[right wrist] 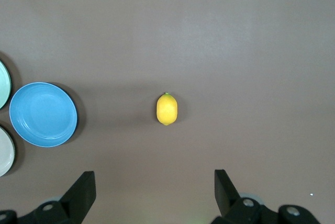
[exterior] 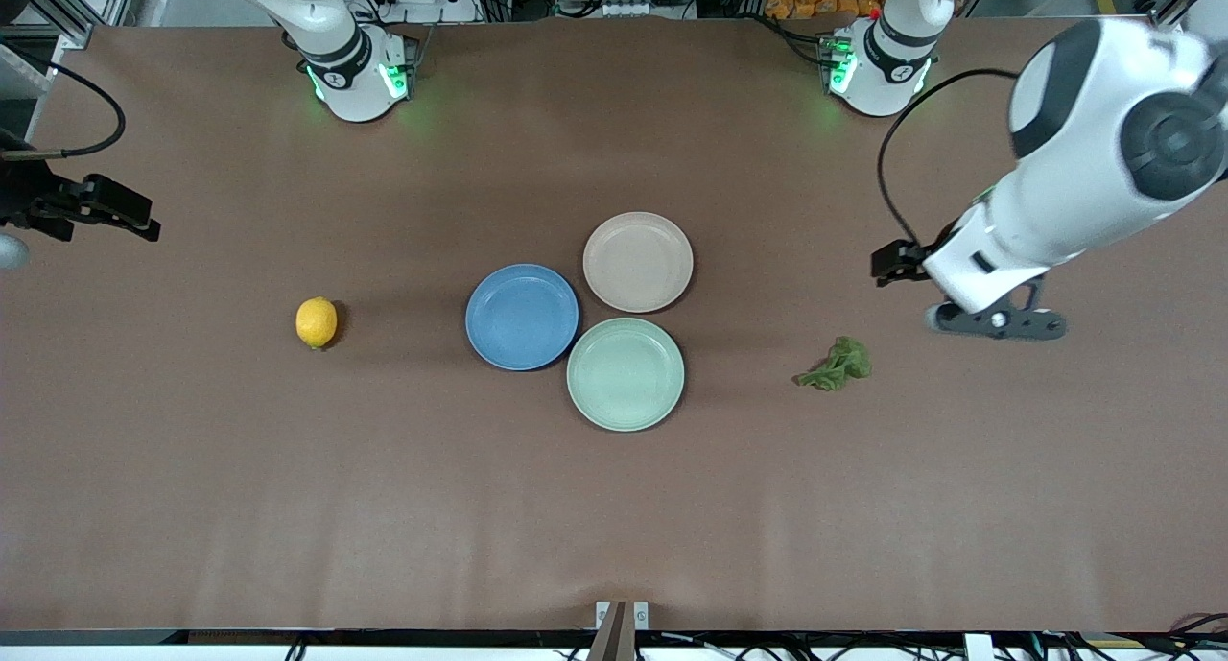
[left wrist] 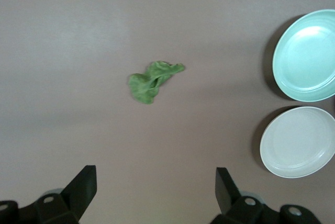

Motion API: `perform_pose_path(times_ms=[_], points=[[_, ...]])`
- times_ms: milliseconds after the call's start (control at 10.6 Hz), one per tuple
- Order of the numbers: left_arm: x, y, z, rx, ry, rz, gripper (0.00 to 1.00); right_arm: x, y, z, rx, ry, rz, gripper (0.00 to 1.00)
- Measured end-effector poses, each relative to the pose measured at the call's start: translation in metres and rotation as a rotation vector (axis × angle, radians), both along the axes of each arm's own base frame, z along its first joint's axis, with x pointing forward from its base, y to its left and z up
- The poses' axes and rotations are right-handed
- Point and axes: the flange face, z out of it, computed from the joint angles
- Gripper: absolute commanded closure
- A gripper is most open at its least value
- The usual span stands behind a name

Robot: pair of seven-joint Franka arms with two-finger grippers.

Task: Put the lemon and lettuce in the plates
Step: 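Reach the left gripper down toward the green lettuce leaf, then grasp the lettuce with the left gripper while the right gripper reaches the lemon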

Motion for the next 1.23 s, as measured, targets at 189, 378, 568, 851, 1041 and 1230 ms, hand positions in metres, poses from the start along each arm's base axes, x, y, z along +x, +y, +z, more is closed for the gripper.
perform_pose_path(times_ms=[189,378,568,851,1041,1230], points=[[0.008,-0.009,-0.032,0.007,0.016,-0.034,0.0,0.003,-0.002,-0.014,0.0,0.003,-0.004,0.0],[0.018,-0.014,-0.071,0.025,0.032,-0.09,0.0,0.01,-0.004,-0.042,-0.001,-0.003,-0.007,0.0],[0.031,-0.015,-0.115,0.047,0.034,-0.117,0.0,0.015,-0.005,-0.075,-0.001,-0.005,-0.009,0.0],[0.043,-0.016,-0.177,0.063,0.041,-0.144,0.0,0.015,-0.012,-0.118,0.004,0.017,0.046,0.0],[0.046,-0.019,-0.205,0.062,0.045,-0.155,0.0,0.013,-0.016,-0.141,0.005,0.021,0.055,0.0],[0.046,-0.021,-0.229,0.059,0.066,-0.156,0.0,0.011,-0.016,-0.176,0.003,-0.001,0.059,0.0]])
